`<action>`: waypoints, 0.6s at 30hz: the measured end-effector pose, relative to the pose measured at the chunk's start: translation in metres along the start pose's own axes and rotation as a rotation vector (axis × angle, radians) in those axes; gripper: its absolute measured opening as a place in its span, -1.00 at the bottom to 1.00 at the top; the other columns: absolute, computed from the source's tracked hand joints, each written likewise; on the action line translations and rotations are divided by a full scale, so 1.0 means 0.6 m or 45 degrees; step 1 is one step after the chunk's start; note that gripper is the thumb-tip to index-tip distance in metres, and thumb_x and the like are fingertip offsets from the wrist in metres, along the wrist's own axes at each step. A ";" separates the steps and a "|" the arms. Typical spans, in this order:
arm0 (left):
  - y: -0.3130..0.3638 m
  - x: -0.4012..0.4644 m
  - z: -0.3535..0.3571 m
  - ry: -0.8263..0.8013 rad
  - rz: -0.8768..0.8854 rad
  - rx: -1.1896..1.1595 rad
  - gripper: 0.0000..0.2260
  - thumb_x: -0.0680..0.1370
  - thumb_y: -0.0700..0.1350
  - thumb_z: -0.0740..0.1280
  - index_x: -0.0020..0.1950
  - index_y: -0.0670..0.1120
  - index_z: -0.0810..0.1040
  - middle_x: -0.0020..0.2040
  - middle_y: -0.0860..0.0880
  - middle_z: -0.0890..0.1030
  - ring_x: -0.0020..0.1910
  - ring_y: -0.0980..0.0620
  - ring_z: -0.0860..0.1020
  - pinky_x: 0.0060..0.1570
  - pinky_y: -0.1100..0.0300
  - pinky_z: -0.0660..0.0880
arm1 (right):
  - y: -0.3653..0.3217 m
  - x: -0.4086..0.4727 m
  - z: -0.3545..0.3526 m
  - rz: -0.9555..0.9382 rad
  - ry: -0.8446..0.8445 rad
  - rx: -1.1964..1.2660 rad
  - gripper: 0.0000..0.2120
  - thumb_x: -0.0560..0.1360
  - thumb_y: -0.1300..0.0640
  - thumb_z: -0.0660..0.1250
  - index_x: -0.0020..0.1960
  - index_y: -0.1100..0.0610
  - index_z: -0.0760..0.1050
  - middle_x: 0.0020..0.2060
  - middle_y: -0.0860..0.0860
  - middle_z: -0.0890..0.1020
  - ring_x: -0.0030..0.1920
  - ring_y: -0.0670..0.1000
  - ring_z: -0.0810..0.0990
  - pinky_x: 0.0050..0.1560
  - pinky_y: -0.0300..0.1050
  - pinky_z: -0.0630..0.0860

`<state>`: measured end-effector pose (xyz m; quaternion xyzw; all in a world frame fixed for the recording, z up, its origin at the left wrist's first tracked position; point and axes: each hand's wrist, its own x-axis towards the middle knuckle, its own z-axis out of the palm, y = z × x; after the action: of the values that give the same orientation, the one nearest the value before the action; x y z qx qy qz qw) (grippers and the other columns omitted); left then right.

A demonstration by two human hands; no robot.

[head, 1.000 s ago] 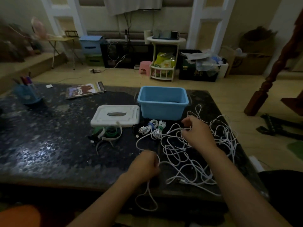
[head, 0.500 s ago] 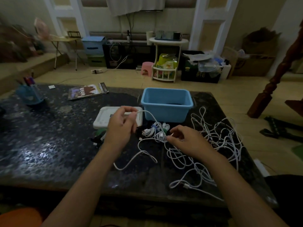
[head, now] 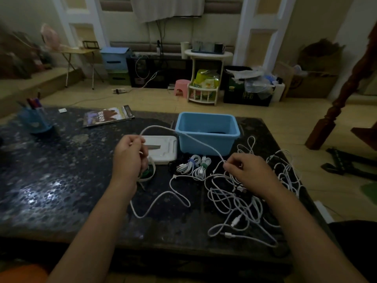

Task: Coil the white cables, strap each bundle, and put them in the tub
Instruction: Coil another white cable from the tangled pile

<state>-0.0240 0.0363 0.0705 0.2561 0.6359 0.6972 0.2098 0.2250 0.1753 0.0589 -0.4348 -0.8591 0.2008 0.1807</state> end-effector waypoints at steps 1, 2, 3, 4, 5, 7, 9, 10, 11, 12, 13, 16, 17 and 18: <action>-0.005 0.001 0.001 -0.032 -0.050 0.077 -0.80 0.68 -0.19 0.10 -0.08 -0.11 0.44 -0.35 -0.05 0.46 -0.53 0.03 0.31 -0.52 0.20 0.22 | -0.004 0.000 -0.001 -0.002 0.059 0.146 -0.87 0.57 -0.07 0.37 -0.13 -0.07 0.59 -0.26 -0.13 0.63 -0.28 -0.20 0.57 -0.23 -0.16 0.46; -0.010 0.001 0.002 -0.059 -0.102 0.156 -0.81 0.67 -0.20 0.10 -0.08 -0.12 0.45 -0.35 -0.07 0.46 -0.53 0.02 0.33 -0.51 0.19 0.23 | -0.008 0.001 -0.004 -0.011 0.122 0.261 -0.86 0.57 -0.04 0.36 -0.14 -0.05 0.57 -0.29 -0.12 0.62 -0.32 -0.20 0.55 -0.26 -0.18 0.44; -0.013 0.000 0.004 -0.084 -0.144 0.221 -0.82 0.66 -0.21 0.10 -0.08 -0.13 0.45 -0.36 -0.08 0.46 -0.52 0.00 0.34 -0.50 0.18 0.24 | -0.014 0.002 -0.009 -0.023 0.171 0.353 -0.85 0.59 -0.02 0.35 -0.15 -0.03 0.55 -0.30 -0.09 0.61 -0.34 -0.19 0.52 -0.28 -0.19 0.42; -0.015 -0.002 0.006 -0.111 -0.169 0.268 -0.83 0.65 -0.21 0.11 -0.07 -0.14 0.45 -0.37 -0.10 0.45 -0.52 0.00 0.35 -0.50 0.18 0.24 | -0.021 0.003 -0.015 -0.036 0.198 0.438 -0.84 0.60 0.00 0.32 -0.14 -0.02 0.54 -0.29 -0.05 0.61 -0.36 -0.19 0.48 -0.29 -0.19 0.41; -0.016 -0.005 0.008 -0.145 -0.176 0.304 -0.84 0.66 -0.19 0.11 -0.05 -0.15 0.45 -0.37 -0.10 0.45 -0.53 -0.01 0.36 -0.50 0.18 0.25 | -0.027 0.004 -0.023 -0.041 0.198 0.530 -0.84 0.62 0.03 0.30 -0.13 0.00 0.52 -0.27 0.00 0.62 -0.37 -0.16 0.47 -0.30 -0.18 0.41; -0.016 -0.011 0.016 -0.231 -0.182 0.376 -0.84 0.66 -0.15 0.14 0.00 -0.15 0.48 -0.37 -0.10 0.47 -0.52 0.00 0.40 -0.53 0.20 0.29 | -0.036 0.004 -0.035 -0.025 0.142 0.784 -0.84 0.65 0.08 0.25 -0.08 0.09 0.49 -0.26 0.03 0.66 -0.41 -0.12 0.46 -0.36 -0.18 0.43; -0.015 -0.019 0.026 -0.338 -0.191 0.408 -0.85 0.66 -0.10 0.20 0.06 -0.14 0.51 -0.36 -0.08 0.52 -0.53 0.02 0.45 -0.56 0.24 0.34 | -0.042 0.002 -0.041 0.002 0.074 1.001 -0.85 0.66 0.12 0.23 -0.04 0.16 0.47 -0.27 0.05 0.69 -0.43 -0.08 0.49 -0.39 -0.19 0.48; -0.015 -0.025 0.032 -0.401 -0.185 0.412 -0.85 0.65 -0.08 0.24 0.09 -0.12 0.54 -0.35 -0.08 0.55 -0.53 0.03 0.46 -0.56 0.26 0.35 | -0.045 0.002 -0.042 0.008 0.049 1.065 -0.84 0.66 0.12 0.22 -0.02 0.19 0.46 -0.26 0.06 0.70 -0.42 -0.06 0.51 -0.38 -0.18 0.50; -0.014 -0.032 0.040 -0.483 -0.167 0.409 -0.86 0.65 -0.06 0.26 0.12 -0.07 0.56 -0.33 -0.07 0.58 -0.53 0.04 0.48 -0.56 0.28 0.36 | -0.049 0.002 -0.041 0.012 0.027 1.119 -0.84 0.66 0.12 0.23 -0.01 0.20 0.45 -0.26 0.07 0.70 -0.41 -0.04 0.53 -0.36 -0.17 0.53; -0.013 -0.042 0.048 -0.578 -0.142 0.408 -0.86 0.64 -0.04 0.28 0.15 -0.01 0.57 -0.29 -0.08 0.61 -0.52 0.04 0.49 -0.54 0.30 0.37 | -0.053 0.002 -0.040 0.016 0.005 1.169 -0.85 0.66 0.13 0.23 0.00 0.21 0.45 -0.24 0.07 0.71 -0.39 -0.03 0.56 -0.34 -0.16 0.55; -0.013 -0.051 0.058 -0.678 -0.115 0.410 -0.85 0.64 -0.03 0.29 0.18 0.05 0.57 -0.23 -0.10 0.63 -0.51 0.04 0.49 -0.52 0.30 0.39 | -0.057 0.002 -0.039 0.020 -0.015 1.221 -0.85 0.66 0.12 0.23 0.02 0.22 0.45 -0.22 0.08 0.71 -0.36 -0.03 0.59 -0.31 -0.17 0.57; -0.022 -0.076 0.092 -0.927 -0.047 0.370 -0.78 0.60 -0.02 0.35 0.22 0.20 0.53 -0.16 -0.11 0.64 -0.48 0.02 0.49 -0.47 0.27 0.43 | -0.075 0.002 -0.039 0.003 -0.065 1.402 -0.84 0.64 0.12 0.25 0.08 0.23 0.44 -0.16 0.08 0.71 -0.29 -0.01 0.64 -0.23 -0.17 0.60; -0.027 -0.083 0.104 -0.984 -0.031 0.347 -0.78 0.58 -0.04 0.38 0.19 0.22 0.54 -0.19 -0.05 0.64 -0.47 0.02 0.49 -0.46 0.26 0.44 | -0.081 0.001 -0.037 -0.012 -0.100 1.457 -0.86 0.64 0.14 0.25 0.10 0.22 0.44 -0.14 0.09 0.71 -0.26 -0.01 0.65 -0.20 -0.15 0.62; -0.032 -0.089 0.116 -1.019 -0.010 0.326 -0.80 0.57 -0.05 0.39 0.16 0.19 0.58 -0.22 0.01 0.65 -0.46 0.01 0.50 -0.46 0.25 0.45 | -0.086 0.001 -0.032 -0.027 -0.137 1.492 -0.89 0.64 0.17 0.25 0.10 0.22 0.44 -0.11 0.11 0.71 -0.22 0.00 0.67 -0.16 -0.14 0.63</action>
<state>0.0605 0.0592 0.0506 0.5282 0.5867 0.4574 0.4093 0.1991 0.1514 0.1014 -0.2431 -0.6170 0.6621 0.3489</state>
